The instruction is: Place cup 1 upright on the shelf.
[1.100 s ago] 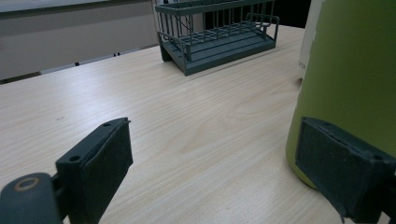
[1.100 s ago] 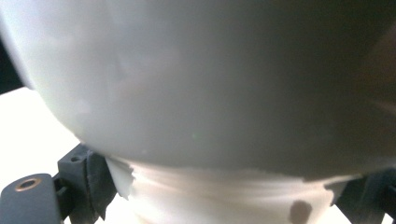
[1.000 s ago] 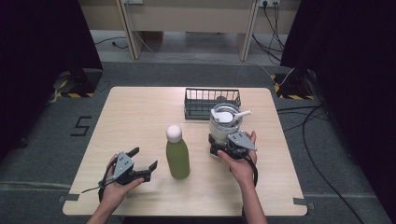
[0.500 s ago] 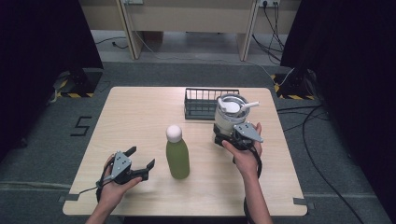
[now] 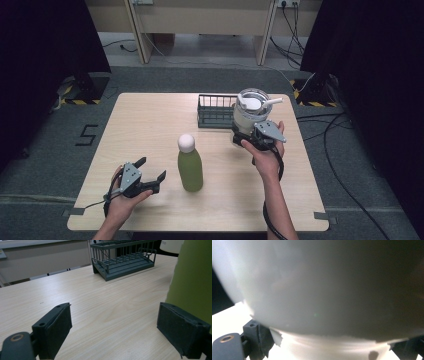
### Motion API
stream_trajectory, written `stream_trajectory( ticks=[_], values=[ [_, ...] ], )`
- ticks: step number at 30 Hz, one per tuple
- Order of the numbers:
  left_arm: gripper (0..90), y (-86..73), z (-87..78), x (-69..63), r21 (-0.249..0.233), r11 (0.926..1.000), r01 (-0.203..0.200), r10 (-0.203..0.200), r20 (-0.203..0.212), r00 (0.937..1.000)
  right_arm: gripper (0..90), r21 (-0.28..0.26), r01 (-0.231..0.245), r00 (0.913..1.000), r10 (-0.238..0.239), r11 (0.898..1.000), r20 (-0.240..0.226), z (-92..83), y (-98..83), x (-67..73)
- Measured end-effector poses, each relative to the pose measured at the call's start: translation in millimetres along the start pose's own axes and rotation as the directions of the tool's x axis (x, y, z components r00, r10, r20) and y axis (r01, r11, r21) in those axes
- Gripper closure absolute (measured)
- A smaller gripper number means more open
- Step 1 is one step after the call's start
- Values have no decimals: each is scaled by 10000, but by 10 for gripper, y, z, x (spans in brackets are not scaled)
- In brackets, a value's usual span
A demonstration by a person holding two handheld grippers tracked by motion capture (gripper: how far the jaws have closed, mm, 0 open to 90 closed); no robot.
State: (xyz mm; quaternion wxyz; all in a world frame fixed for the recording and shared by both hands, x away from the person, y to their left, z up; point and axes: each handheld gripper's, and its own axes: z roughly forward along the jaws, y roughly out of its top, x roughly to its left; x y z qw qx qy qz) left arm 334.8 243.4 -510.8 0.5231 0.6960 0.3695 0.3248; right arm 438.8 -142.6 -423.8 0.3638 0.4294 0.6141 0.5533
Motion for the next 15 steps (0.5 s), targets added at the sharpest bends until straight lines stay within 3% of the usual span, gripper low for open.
stream_trajectory(
  ticks=[15],
  values=[
    [127, -17, -18, 15, -11, 9999, 145, -145, -72, 9999, 108, -54, -184, 9990, 186, 9998, 411, 100, 156, -160]
  ],
)
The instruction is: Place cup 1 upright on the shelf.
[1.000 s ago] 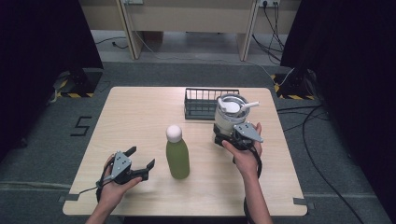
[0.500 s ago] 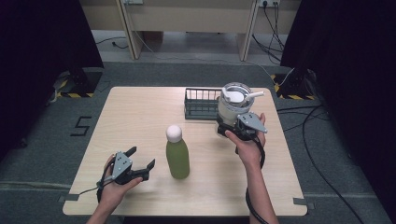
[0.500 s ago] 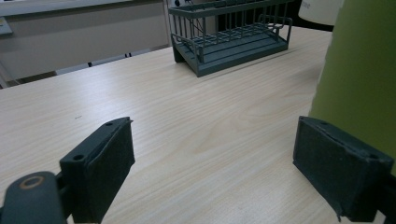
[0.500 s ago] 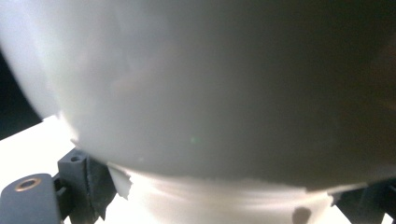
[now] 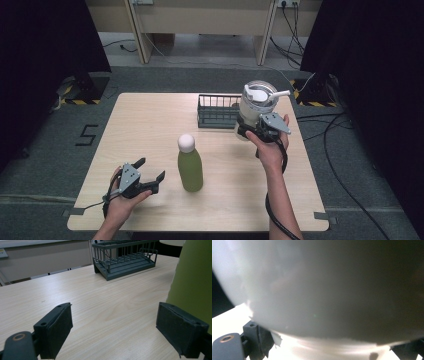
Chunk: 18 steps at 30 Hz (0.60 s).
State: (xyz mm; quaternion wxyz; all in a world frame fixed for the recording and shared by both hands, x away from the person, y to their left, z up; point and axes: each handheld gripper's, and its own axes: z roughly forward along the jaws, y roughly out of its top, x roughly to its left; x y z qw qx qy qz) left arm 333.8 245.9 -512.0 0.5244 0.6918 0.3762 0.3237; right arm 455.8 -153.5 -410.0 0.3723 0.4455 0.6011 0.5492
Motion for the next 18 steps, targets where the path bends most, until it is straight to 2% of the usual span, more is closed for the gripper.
stream_trajectory(
  ticks=[18],
  values=[
    [133, -3, -7, -9, -13, 10000, -77, 77, 16, 10000, 108, 88, 119, 9996, -122, 9999, 255, 275, 229, -89]
  ],
)
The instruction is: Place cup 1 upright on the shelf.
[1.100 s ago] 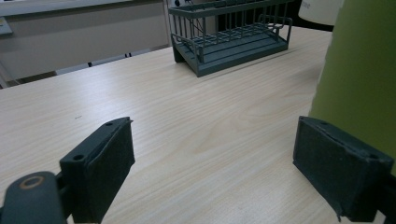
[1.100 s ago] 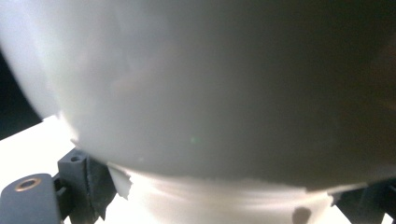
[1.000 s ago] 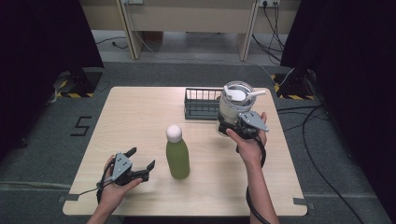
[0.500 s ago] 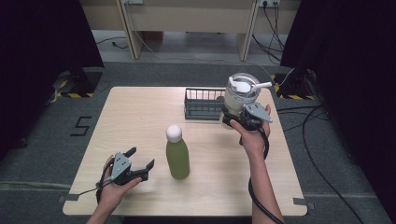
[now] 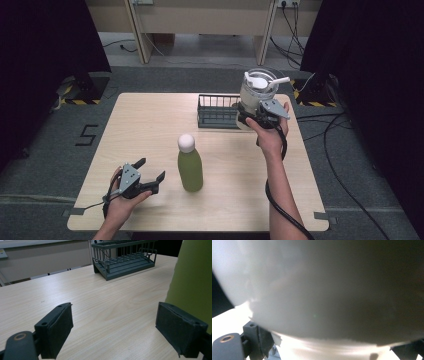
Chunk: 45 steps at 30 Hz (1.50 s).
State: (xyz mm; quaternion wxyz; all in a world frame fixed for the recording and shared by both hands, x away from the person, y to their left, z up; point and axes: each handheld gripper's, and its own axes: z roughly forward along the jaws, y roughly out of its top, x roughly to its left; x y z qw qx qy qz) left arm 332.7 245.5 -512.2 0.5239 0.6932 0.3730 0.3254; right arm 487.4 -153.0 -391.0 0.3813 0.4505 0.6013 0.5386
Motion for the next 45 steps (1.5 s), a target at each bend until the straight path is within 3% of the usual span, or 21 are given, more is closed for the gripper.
stream_trajectory(
  ticks=[16, 27, 45],
  values=[
    [133, -5, 11, -5, 78, 9999, -108, 108, 50, 9999, 108, -24, 67, 9992, -66, 10000, 390, 230, 191, -138],
    [133, -6, 11, -10, 67, 9999, -110, 109, 79, 9999, 108, 23, 183, 9987, -184, 9998, 482, 435, 305, -139],
    [134, -12, 19, -28, 108, 9998, -151, 149, 135, 9998, 108, 174, 116, 9982, -126, 9998, 587, 670, 325, -166]
  ],
)
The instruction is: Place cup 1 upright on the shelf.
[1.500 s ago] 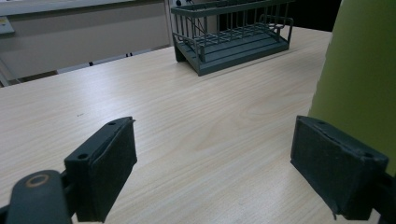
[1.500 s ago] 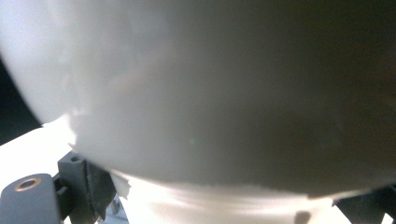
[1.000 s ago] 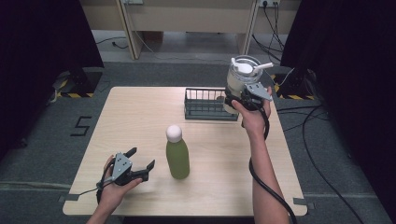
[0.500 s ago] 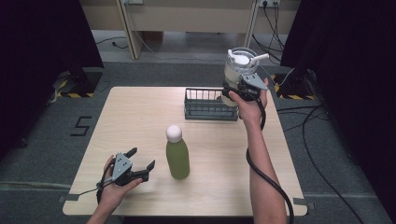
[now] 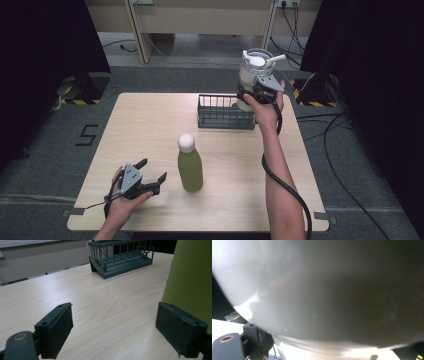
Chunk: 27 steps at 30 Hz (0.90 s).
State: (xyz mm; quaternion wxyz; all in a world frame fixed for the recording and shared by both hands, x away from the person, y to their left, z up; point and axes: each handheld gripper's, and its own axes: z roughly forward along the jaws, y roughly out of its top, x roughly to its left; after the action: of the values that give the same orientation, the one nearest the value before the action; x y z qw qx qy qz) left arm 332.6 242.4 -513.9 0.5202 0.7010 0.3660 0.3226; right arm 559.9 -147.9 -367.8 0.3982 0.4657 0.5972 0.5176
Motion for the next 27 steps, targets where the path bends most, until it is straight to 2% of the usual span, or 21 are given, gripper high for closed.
stream_trajectory(
  ticks=[12, 27],
  values=[
    [134, 2, -3, -20, -5, 10000, -28, 28, 90, 10000, 107, 144, 83, 10000, -83, 9999, -25, 130, 1, 42],
    [135, -2, 4, -37, 34, 10000, -29, 28, 141, 9999, 107, 307, -48, 10000, 48, 9995, 23, 236, -43, 3]
  ],
)
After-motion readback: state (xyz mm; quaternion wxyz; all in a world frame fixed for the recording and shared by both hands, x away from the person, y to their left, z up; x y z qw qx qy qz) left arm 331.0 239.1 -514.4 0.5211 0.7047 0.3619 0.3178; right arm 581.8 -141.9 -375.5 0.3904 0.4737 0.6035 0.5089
